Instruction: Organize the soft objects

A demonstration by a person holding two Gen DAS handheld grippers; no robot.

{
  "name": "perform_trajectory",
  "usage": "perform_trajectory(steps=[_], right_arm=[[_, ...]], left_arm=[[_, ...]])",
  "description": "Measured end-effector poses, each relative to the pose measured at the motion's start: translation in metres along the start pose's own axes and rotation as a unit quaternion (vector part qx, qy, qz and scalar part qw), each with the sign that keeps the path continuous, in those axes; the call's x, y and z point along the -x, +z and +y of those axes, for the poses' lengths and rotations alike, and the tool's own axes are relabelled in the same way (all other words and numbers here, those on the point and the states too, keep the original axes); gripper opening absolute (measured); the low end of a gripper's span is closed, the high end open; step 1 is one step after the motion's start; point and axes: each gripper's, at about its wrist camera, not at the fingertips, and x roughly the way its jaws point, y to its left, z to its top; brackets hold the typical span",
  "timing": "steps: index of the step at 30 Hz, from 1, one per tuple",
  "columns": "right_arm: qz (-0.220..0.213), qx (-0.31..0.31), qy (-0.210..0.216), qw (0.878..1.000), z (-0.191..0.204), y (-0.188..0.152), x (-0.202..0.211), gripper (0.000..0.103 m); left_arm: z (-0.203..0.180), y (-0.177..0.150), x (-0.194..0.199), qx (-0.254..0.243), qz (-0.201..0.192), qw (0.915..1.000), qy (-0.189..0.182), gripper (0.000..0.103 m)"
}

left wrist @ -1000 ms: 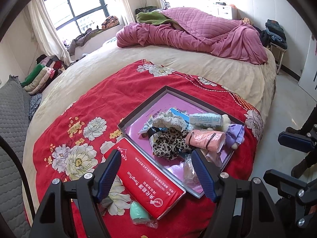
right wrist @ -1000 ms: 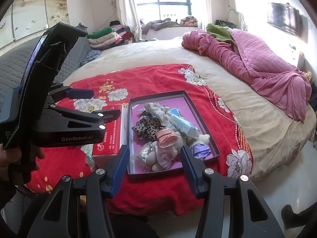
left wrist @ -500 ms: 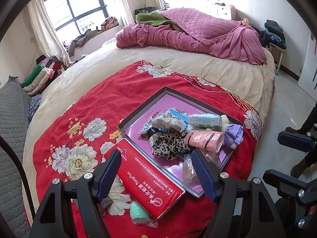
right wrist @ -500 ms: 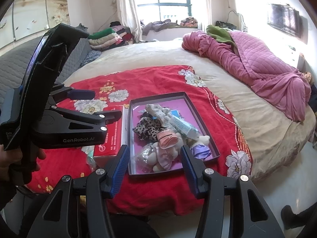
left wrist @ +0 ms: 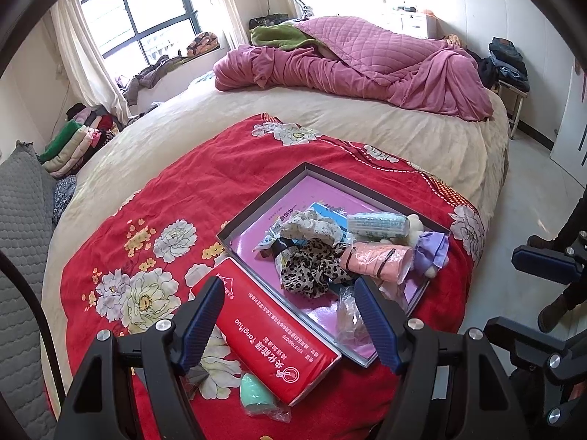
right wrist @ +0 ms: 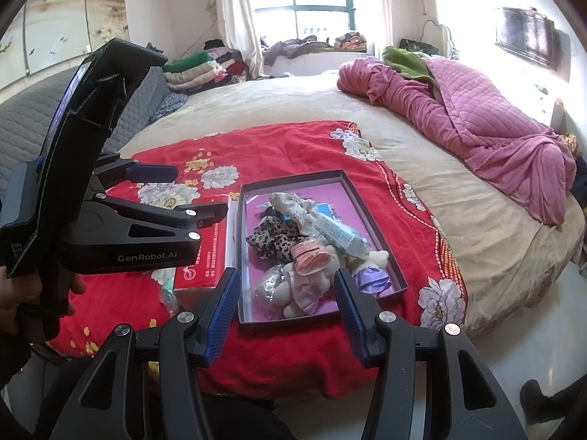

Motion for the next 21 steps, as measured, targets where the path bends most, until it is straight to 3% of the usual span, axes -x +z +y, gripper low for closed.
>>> perform_trajectory(steps=[21], right_arm=[[-0.003, 0.002, 0.001, 1.000, 0.0022, -0.0002, 0.0025, 0.055]], left_arm=[[0.0000, 0.0020, 0.0077, 0.001, -0.010, 0.9999, -0.002, 0.073]])
